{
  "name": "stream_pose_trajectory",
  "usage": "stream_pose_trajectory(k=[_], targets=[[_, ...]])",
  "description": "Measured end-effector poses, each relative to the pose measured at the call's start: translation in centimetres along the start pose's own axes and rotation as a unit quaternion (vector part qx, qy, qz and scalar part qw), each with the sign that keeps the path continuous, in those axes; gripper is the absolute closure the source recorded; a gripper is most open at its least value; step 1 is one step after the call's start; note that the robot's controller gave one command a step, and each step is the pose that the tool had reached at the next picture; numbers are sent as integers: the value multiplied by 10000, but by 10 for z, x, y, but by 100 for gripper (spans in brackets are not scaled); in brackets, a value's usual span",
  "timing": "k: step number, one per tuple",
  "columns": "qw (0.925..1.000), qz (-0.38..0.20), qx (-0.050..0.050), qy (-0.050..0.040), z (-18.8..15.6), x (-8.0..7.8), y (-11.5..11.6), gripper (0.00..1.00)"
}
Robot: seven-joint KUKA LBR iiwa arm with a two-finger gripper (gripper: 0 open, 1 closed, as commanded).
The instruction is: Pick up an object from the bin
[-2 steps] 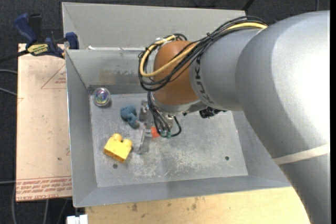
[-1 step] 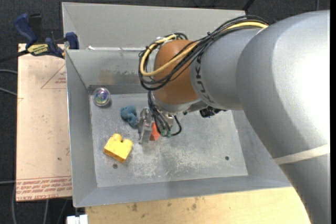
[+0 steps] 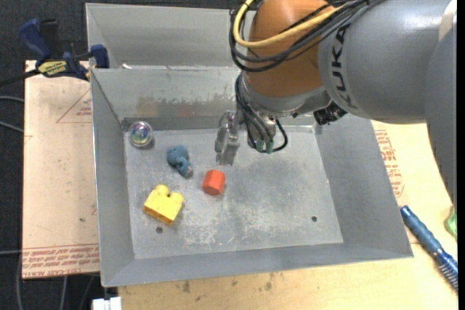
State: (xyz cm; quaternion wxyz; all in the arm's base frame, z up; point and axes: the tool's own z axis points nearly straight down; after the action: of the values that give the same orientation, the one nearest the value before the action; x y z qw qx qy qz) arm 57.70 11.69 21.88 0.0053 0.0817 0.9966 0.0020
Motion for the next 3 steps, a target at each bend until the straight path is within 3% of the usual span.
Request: stream_pose_trajectory(k=[1,2,3], targets=[[10000,-1,16,38,5,1,0,0],[9933,1156,36,78,152,38,37,0],[9984,560,22,69,149,89,93,0]])
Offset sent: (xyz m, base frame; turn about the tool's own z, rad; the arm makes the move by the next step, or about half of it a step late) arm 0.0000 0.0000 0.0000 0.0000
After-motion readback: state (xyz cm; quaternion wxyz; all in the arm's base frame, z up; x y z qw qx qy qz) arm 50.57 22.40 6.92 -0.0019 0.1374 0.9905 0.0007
